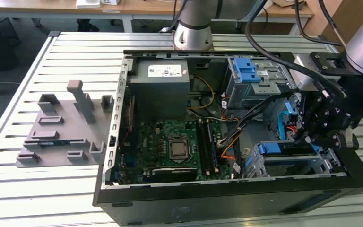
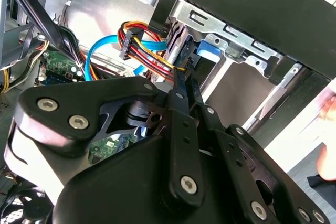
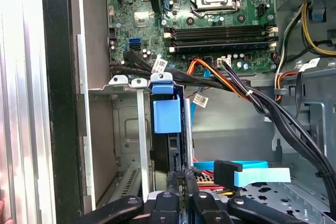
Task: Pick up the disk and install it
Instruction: 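Insert the first disk wire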
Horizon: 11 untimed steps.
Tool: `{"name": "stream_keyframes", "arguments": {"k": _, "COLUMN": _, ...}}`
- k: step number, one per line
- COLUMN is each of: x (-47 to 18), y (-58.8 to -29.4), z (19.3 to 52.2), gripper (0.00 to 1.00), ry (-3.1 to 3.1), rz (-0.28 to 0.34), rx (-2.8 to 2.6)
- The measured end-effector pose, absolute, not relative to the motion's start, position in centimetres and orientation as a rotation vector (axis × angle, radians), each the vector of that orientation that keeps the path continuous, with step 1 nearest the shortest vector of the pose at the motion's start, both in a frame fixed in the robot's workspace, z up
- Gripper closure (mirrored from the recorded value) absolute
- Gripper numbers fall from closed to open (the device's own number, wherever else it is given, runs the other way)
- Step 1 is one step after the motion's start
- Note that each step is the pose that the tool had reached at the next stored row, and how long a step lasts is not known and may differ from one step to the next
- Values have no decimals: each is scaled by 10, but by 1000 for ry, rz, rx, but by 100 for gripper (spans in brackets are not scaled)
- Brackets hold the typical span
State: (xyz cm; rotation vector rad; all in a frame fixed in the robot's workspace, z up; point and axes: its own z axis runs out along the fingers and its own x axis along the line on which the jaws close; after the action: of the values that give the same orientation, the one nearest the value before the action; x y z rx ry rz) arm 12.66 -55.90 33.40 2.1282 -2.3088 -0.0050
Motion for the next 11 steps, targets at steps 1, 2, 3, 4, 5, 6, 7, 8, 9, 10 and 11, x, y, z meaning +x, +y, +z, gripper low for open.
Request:
{"name": "stream_keyframes", "arguments": {"k": 1, "x": 127, "y": -559, "z": 334, "gripper": 83, "ry": -2309, "rz": -5, "rx": 2128}}
{"name": "stream_keyframes", "arguments": {"k": 2, "x": 127, "y": -559, "z": 334, "gripper": 83, "ry": -2309, "rz": -5, "rx": 2128}}
{"name": "stream_keyframes", "arguments": {"k": 3, "x": 127, "y": -559, "z": 334, "gripper": 83, "ry": -2309, "rz": -6, "rx": 2128}}
{"name": "stream_keyframes", "arguments": {"k": 4, "x": 127, "y": -559, "z": 335, "gripper": 83, "ry": -2308, "rz": -6, "rx": 2128}}
{"name": "stream_keyframes", "arguments": {"k": 5, "x": 127, "y": -559, "z": 336, "gripper": 83, "ry": -2308, "rz": -7, "rx": 2128}}
{"name": "stream_keyframes", "arguments": {"k": 6, "x": 127, "y": -559, "z": 337, "gripper": 83, "ry": -2308, "rz": -7, "rx": 2128}}
{"name": "stream_keyframes", "arguments": {"k": 7, "x": 127, "y": -559, "z": 337, "gripper": 83, "ry": -2308, "rz": -8, "rx": 2128}}
{"name": "stream_keyframes", "arguments": {"k": 8, "x": 127, "y": -559, "z": 337, "gripper": 83, "ry": -2308, "rz": -8, "rx": 2128}}
{"name": "stream_keyframes", "arguments": {"k": 9, "x": 127, "y": -560, "z": 337, "gripper": 83, "ry": -2308, "rz": -8, "rx": 2128}}
{"name": "stream_keyframes", "arguments": {"k": 10, "x": 127, "y": -560, "z": 337, "gripper": 83, "ry": -2308, "rz": -8, "rx": 2127}}
{"name": "stream_keyframes", "arguments": {"k": 11, "x": 127, "y": -560, "z": 337, "gripper": 83, "ry": -2308, "rz": -8, "rx": 2127}}
